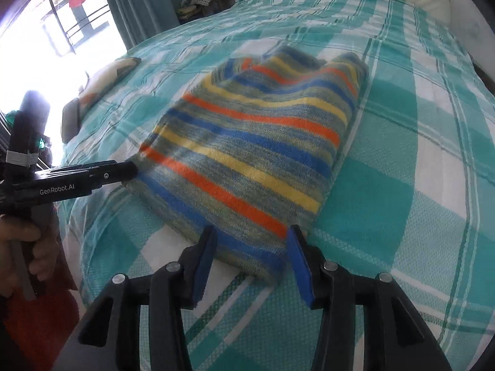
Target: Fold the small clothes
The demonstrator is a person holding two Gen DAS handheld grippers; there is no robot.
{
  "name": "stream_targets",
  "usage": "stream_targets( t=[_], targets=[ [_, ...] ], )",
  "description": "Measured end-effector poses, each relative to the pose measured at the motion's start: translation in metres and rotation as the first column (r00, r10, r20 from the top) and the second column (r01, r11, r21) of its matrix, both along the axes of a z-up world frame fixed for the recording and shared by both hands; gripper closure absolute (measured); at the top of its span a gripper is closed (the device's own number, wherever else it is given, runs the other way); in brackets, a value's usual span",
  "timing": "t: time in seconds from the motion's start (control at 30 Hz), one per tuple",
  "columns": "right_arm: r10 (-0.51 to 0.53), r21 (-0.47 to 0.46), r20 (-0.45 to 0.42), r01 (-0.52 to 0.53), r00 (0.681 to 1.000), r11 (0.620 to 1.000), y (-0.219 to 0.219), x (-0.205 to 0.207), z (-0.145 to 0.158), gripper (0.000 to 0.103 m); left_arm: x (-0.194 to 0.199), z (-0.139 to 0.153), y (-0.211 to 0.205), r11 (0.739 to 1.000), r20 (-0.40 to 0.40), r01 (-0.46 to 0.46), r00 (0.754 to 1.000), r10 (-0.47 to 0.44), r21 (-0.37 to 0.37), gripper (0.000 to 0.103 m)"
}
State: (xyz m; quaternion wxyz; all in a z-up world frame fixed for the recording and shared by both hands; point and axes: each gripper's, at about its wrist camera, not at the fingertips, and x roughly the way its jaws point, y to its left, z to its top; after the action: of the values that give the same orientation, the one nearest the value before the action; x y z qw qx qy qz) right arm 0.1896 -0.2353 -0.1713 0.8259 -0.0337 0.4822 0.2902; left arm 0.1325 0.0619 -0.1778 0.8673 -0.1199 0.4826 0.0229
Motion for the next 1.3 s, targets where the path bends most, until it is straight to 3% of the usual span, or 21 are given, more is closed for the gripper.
stream_targets(
  t=[0.07, 0.13, 0.43, 0.7, 0.93, 1.03, 1.3],
  targets=[
    [-0.077, 0.115, 0.019, 0.075, 0.997, 0.991, -0.020, -0.020, 0.016, 0.032, -0.009, 0.009, -0.004, 0.999, 0.017, 0.002, 1.000, -0.003, 0.051, 0.020],
    [-0.145, 0.148, 0.062, 0.134, 0.988, 0.980, -0.036, -0.045, 0.024, 0.027, -0.013, 0.013, -0.008, 0.995, 0.020, 0.006, 1.000, -0.008, 0.095, 0.020],
    [-0.279, 0.098, 0.009, 0.276, 0.960, 0.956, -0.077, -0.089, 0.000, 0.027, -0.018, 0.016, -0.009, 0.992, 0.012, 0.004, 1.000, -0.005, 0.129, 0.020],
    [-0.288, 0.104, 0.002, 0.286, 0.958, 0.952, -0.079, -0.092, -0.003, 0.027, -0.021, 0.020, -0.009, 0.987, 0.021, 0.002, 1.000, -0.006, 0.161, 0.020],
    [-0.262, 0.085, 0.004, 0.261, 0.965, 0.962, -0.075, -0.096, -0.011, 0.027, -0.019, 0.009, 0.006, 0.998, 0.032, -0.018, 0.999, 0.016, 0.067, 0.020],
    [-0.268, 0.079, 0.016, 0.266, 0.963, 0.961, -0.077, -0.096, -0.012, 0.027, -0.020, 0.003, 0.004, 0.998, 0.063, 0.002, 0.998, -0.007, 0.070, 0.020],
    [-0.284, -0.054, 0.052, 0.287, 0.957, 0.957, -0.062, -0.096, -0.005, 0.027, -0.026, -0.004, -0.004, 0.994, 0.080, 0.058, 0.995, -0.066, 0.094, 0.020]
  ],
)
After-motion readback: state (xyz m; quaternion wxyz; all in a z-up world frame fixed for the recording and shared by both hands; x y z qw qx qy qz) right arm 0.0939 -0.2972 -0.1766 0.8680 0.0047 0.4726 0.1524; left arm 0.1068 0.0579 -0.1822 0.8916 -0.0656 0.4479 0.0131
